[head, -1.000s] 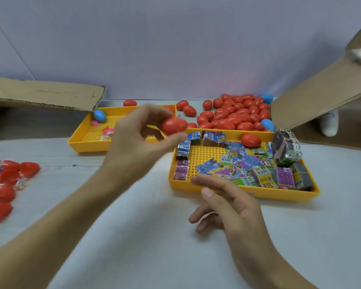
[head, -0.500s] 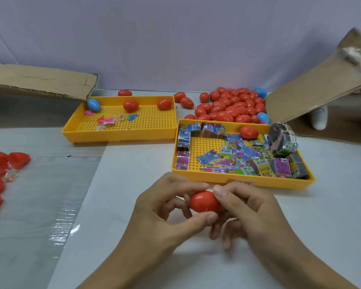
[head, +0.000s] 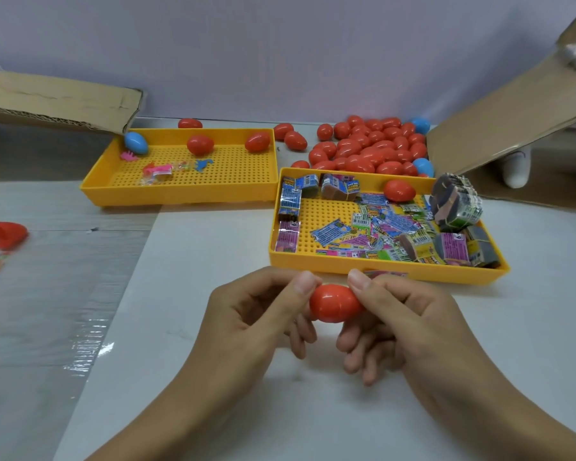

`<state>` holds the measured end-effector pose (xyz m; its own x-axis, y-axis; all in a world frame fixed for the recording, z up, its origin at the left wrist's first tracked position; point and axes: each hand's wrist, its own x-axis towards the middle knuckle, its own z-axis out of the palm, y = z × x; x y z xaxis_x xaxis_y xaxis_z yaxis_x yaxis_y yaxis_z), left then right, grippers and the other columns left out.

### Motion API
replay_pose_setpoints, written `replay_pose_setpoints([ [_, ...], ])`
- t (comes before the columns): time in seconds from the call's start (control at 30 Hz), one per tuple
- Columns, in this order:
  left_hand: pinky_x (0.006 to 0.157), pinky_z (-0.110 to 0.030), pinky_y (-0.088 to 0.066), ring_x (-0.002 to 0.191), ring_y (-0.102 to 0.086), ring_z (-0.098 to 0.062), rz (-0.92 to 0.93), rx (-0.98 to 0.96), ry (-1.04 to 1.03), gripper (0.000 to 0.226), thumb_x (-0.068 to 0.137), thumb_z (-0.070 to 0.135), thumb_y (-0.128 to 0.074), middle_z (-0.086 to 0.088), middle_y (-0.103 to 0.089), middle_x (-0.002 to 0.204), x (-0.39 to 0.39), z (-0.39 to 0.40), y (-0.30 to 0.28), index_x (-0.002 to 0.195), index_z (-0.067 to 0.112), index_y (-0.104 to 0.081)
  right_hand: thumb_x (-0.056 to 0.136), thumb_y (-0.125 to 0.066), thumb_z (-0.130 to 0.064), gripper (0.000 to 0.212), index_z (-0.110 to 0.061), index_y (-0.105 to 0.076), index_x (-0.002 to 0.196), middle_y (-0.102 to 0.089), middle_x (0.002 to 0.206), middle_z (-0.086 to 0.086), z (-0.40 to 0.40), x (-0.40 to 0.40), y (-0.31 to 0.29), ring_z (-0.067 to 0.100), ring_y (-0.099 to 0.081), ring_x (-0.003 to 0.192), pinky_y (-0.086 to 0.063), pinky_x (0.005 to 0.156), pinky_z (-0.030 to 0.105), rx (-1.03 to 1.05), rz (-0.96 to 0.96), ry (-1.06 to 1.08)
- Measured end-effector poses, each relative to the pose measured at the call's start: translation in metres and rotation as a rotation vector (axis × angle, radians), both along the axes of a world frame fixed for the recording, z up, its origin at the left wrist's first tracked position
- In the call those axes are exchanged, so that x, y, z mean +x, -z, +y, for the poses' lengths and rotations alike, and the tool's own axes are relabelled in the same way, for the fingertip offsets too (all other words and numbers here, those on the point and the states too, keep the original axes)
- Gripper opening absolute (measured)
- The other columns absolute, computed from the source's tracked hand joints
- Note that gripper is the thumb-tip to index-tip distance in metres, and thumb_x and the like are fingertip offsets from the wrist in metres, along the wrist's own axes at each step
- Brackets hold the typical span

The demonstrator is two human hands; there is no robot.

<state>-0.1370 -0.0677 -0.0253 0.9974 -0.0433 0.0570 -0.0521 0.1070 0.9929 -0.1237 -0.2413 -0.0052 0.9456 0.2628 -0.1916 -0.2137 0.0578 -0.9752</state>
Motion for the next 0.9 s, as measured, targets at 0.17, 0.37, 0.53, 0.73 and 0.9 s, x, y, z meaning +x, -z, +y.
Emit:
replay_pose_setpoints([
  [0.17,0.044,-0.026,-0.048,0.046,-0.06,-0.021,0.024,0.008,0.054,0.031,0.08,0.045,-0.064,-0.009,-0.063,0.058,-0.0024,-0.0022,-0.0026,0.08,0.016,-0.075,0.073,-0.063,-0.052,0.039,-0.016,-0.069,0.06,-0.061,0.049,0.018,-0.0008,-0.0019,-0.002,0.023,-0.055,0.033,-0.04,0.031,0.022,-0.029,0.062,-0.024],
  [0.37,0.037,-0.025,-0.044,0.04,-0.059,-0.023,0.061,0.003,0.085,0.041,0.091,0.045,-0.063,-0.011,-0.063,0.054,-0.0033,-0.0028,-0.004,0.063,0.015,-0.068,0.071,-0.06,-0.06,0.049,-0.014,-0.066,0.055,-0.056,0.043,0.019,-0.0015,-0.0039,-0.0028,0.023,-0.048,0.026,-0.035,0.03,0.018,-0.072,0.09,-0.048],
  [0.53,0.037,-0.025,-0.044,0.039,-0.059,-0.023,0.06,0.002,0.096,0.042,0.089,0.047,-0.061,-0.012,-0.063,0.054,-0.0032,-0.0027,-0.0035,0.062,0.015,-0.068,0.073,-0.06,-0.059,0.049,-0.014,-0.065,0.054,-0.056,0.043,0.019,-0.0017,-0.0044,-0.0029,0.022,-0.047,0.026,-0.035,0.03,0.018,-0.071,0.092,-0.059],
  [0.73,0.044,-0.027,-0.051,0.049,-0.063,-0.023,0.019,-0.021,0.063,0.029,0.086,0.04,-0.067,-0.01,-0.065,0.062,-0.0022,-0.0028,-0.0005,0.077,0.014,-0.076,0.071,-0.065,-0.052,0.04,-0.013,-0.066,0.06,-0.059,0.048,0.017,-0.0022,-0.0027,-0.0028,0.022,-0.053,0.032,-0.038,0.031,0.021,-0.041,0.054,-0.034],
  [0.9,0.064,-0.025,-0.057,0.07,-0.07,-0.023,-0.018,-0.034,0.054,0.023,0.085,0.029,-0.071,-0.013,-0.073,0.092,-0.0024,-0.0014,0.0,0.103,0.017,-0.079,0.066,-0.087,-0.031,0.025,-0.012,-0.071,0.068,-0.068,0.063,0.018,-0.0058,0.0001,-0.0031,0.024,-0.064,0.048,-0.047,0.04,0.023,-0.007,-0.032,-0.018],
])
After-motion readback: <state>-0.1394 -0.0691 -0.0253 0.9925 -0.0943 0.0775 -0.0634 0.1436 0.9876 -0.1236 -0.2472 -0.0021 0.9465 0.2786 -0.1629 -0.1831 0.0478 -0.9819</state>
